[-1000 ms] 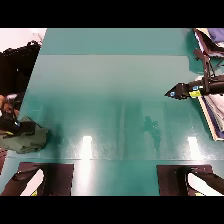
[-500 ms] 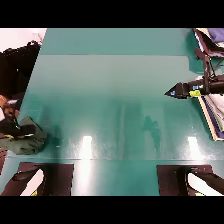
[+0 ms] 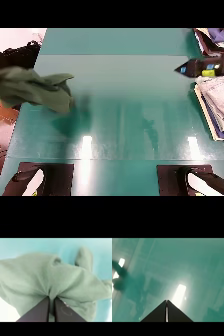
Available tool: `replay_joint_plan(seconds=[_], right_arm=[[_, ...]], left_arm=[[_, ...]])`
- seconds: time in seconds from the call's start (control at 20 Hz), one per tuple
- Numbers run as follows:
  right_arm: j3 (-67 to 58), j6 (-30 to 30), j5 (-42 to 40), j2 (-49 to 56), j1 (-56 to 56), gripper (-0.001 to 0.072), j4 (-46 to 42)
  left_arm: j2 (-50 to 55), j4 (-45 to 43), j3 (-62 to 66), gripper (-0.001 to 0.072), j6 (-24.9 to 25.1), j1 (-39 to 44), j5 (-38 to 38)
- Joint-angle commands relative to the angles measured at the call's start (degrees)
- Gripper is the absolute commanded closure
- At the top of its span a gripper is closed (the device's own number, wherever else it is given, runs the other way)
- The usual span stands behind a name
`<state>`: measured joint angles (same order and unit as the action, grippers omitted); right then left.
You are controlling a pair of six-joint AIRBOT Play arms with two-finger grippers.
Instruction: Fold the shirts.
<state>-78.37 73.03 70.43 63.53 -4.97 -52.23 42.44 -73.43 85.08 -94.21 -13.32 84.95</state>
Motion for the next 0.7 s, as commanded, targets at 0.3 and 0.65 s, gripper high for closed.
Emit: replay_joint_plan(seconds=[0.3,0.65], right_arm=[[-13.16,0.02,-2.71,0.02,0.02,0.0696,-0.24],[-13.40,0.04,-2.08,0.02,-0.02,0.0695,-0.04]], left_arm=[[3.34,18.67,7.28,0.0685,2.10,3.96,-2.32],[18.97,9.70,0.22,0.0684,1.20,39.85,-14.60]])
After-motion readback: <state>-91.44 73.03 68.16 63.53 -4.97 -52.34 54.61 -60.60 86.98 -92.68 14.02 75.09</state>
